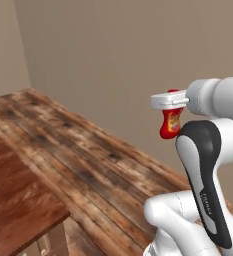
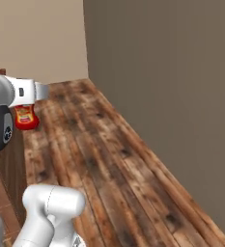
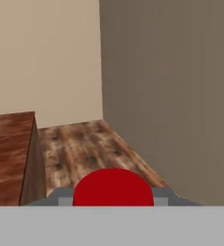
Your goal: Move the ketchup and shaker from the cabinet to the dining counter.
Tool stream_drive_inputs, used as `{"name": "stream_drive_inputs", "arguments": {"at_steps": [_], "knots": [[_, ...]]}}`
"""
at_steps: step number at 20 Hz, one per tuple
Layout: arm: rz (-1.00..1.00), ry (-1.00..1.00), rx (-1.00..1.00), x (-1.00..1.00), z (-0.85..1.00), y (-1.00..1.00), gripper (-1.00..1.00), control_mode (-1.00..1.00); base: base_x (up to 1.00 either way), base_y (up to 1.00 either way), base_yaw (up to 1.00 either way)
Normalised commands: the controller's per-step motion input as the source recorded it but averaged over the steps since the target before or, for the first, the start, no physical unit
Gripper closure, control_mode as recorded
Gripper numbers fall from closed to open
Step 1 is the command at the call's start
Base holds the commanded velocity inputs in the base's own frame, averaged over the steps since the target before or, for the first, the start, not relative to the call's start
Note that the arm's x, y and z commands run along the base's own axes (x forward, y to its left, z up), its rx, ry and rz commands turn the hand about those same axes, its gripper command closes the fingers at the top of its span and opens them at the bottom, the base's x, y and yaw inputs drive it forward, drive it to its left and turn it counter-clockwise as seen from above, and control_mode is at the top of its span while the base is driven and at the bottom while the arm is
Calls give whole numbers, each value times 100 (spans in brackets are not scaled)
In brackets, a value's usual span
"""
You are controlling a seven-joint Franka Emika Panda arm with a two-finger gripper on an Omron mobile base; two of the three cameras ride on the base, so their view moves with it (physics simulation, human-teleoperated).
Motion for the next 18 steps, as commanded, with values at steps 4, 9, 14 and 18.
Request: {"name": "stream_drive_inputs", "arguments": {"at_steps": [4,9,14,18], "knots": [[0,0,0,0,0,0,100,100,69,-22,30],[0,0,0,0,0,0,100,100,71,-26,21],[0,0,0,0,0,0,100,100,68,-30,15],[0,0,0,0,0,0,100,100,72,-24,17]]}}
